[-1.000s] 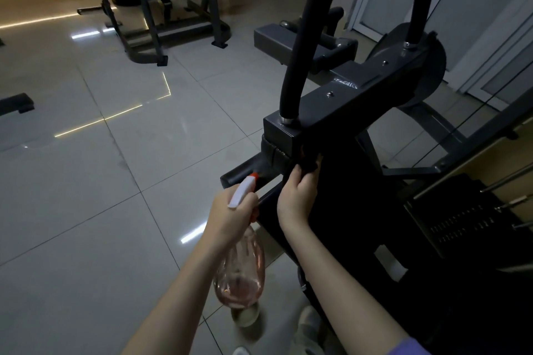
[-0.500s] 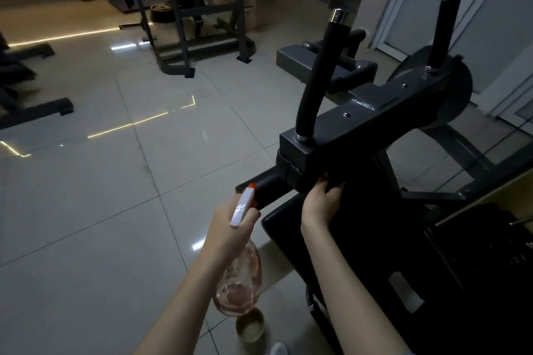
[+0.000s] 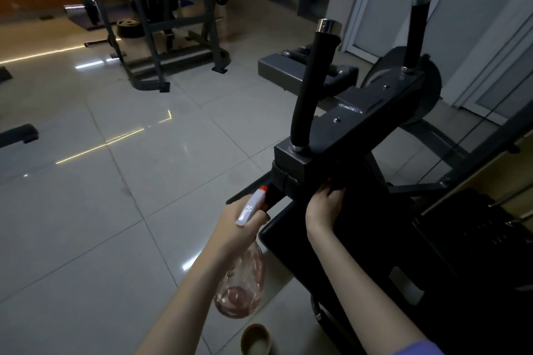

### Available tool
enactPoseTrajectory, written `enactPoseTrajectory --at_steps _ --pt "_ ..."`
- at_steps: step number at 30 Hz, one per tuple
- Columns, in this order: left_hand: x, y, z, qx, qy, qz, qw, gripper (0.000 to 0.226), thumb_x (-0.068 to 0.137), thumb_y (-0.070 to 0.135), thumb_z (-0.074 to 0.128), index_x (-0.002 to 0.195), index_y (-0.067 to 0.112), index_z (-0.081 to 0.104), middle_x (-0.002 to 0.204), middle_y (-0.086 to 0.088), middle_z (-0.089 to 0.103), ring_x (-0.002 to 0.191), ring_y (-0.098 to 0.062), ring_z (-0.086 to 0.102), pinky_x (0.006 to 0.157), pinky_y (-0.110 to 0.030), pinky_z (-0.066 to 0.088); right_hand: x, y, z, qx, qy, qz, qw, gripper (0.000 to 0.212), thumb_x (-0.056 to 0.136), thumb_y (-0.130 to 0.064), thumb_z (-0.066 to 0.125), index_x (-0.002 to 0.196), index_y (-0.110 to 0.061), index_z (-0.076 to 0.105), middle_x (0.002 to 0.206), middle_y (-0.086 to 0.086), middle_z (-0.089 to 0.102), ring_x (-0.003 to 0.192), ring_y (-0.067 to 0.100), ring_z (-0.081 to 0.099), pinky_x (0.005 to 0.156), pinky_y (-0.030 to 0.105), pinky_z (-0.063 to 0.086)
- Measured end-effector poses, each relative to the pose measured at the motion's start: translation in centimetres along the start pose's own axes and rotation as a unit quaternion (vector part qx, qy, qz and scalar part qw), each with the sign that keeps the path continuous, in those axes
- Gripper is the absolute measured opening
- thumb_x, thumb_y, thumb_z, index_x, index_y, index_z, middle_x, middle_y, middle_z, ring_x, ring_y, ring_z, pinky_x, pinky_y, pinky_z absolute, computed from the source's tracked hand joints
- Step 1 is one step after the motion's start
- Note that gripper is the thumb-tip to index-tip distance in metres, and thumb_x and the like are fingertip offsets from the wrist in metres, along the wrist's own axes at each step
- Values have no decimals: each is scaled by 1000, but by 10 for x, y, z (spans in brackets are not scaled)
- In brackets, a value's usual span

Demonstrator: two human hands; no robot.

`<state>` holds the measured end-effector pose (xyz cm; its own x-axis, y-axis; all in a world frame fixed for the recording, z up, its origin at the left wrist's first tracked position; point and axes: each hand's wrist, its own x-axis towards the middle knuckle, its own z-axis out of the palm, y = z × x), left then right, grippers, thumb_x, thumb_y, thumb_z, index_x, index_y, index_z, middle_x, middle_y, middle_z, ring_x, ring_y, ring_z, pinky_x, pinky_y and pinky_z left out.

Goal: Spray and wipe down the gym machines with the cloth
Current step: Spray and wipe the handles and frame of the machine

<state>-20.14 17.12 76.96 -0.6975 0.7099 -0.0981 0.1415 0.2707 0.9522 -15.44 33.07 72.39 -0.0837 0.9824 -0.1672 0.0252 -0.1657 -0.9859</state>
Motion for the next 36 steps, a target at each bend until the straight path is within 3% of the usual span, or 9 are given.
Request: enactPoseTrajectory --at_steps 4,10,12,15,18,22,26,30,36 --pt "27 -16 -29 -13 -78 11 997 27 69 36 52 74 10 49 67 -11 48 60 -16 43 60 -37 35 -8 0 11 15 71 5 997 44 100 -19 39 143 -14 35 140 10 47 127 25 47 100 26 37" --pt "62 -38 -81 4 -190 51 980 37 69 50 52 80 15 59 80 -18 61 77 -36 60 69 -44 48 -44 3 48 86 220 22 971 45 99 -25 40 144 -17 34 136 8 49 116 19 52 98 30 40" --pt "72 -42 -95 18 -233 59 971 25 75 46 56 76 21 57 75 -11 60 73 -29 59 69 -40 48 -63 4 67 93 260 21 961 48 99 -29 41 145 -17 31 136 8 48 118 20 51 98 29 39" --pt "85 -46 -113 57 -277 84 956 20 89 23 61 71 24 54 63 9 53 61 -6 52 60 -20 41 -75 -4 86 94 297 29 950 49 100 -26 41 146 -14 29 139 10 45 124 23 47 95 24 34" --pt "93 -47 -125 61 -299 89 948 18 90 21 60 73 26 57 69 4 57 66 -12 57 60 -21 43 -69 -11 80 81 324 48 941 48 100 -29 39 144 -12 33 139 11 45 126 27 46 100 26 34" --pt "109 -42 -131 15 -334 87 938 21 86 36 52 82 17 61 83 -14 64 72 -19 61 67 -30 48 -57 -11 80 94 344 73 931 50 99 -38 37 144 -16 35 140 10 45 125 29 47 108 43 35" --pt "127 -36 -129 13 -361 106 926 19 88 31 53 84 13 60 84 -16 64 66 -16 57 61 -25 45 -54 -9 89 90 388 52 916 49 100 -34 35 142 -9 36 138 12 47 123 27 48 108 38 36" --pt "156 -40 -125 28 -406 96 908 24 84 33 53 85 10 59 86 -18 64 72 -26 59 66 -32 47 -52 -3 94 90 410 36 907 47 101 -34 33 143 -13 36 138 7 47 124 22 47 108 34 34" --pt "201 -34 -104 94 -465 131 871 16 93 24 56 85 13 64 85 -11 67 80 -23 65 77 -39 53 -49 5 98 119 438 28 890 47 100 -36 34 144 -19 33 140 3 45 127 20 44 111 37 32"
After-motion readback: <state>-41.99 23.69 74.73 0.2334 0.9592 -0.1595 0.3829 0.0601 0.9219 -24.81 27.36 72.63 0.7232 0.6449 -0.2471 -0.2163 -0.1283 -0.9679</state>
